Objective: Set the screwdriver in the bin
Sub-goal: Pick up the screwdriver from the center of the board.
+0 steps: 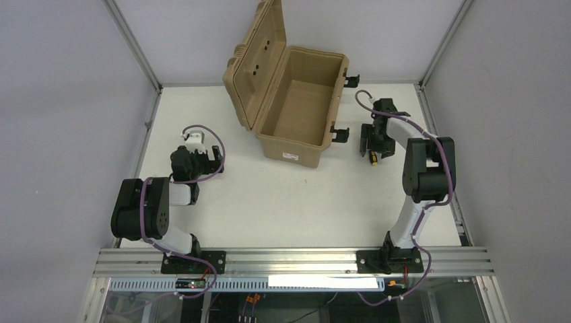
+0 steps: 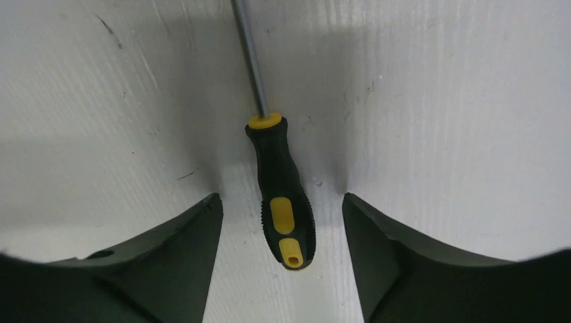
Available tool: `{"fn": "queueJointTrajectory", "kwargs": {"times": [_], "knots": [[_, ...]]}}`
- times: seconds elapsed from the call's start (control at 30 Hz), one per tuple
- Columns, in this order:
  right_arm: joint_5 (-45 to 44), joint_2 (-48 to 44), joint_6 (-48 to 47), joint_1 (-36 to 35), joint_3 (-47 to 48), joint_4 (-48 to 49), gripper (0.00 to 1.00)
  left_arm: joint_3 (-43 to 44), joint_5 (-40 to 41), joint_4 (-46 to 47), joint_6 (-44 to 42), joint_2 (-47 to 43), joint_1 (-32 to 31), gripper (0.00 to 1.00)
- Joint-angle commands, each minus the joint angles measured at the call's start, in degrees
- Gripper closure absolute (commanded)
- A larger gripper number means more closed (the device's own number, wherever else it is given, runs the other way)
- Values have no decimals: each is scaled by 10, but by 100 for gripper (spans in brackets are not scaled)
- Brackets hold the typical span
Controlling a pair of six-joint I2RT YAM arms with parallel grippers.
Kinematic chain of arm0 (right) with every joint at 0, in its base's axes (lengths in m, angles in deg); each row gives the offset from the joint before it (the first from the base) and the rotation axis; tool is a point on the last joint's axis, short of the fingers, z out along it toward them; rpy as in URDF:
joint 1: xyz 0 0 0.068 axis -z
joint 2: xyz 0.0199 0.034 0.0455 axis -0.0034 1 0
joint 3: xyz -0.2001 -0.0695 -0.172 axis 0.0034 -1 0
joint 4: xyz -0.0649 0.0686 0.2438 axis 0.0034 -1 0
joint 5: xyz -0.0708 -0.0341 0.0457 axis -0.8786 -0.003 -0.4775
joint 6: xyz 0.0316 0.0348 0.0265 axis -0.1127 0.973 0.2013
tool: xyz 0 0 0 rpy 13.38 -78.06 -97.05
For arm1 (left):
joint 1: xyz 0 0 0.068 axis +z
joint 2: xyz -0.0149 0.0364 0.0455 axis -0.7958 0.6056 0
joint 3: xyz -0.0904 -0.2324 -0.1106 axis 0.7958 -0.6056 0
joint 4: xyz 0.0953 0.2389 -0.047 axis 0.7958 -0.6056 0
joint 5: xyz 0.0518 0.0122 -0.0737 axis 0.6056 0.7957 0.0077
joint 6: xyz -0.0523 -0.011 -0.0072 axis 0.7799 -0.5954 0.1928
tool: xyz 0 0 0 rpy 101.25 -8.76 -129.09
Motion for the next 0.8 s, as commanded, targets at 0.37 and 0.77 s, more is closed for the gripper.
{"fn": "queueJointTrajectory", "kwargs": {"times": [0.37, 0.77], "knots": [[-2, -9, 1, 3, 2, 20, 87, 6, 5, 16, -5, -11, -2, 1], [-39, -135, 9, 2, 114, -91, 100, 6, 5, 16, -5, -11, -3, 1]]}}
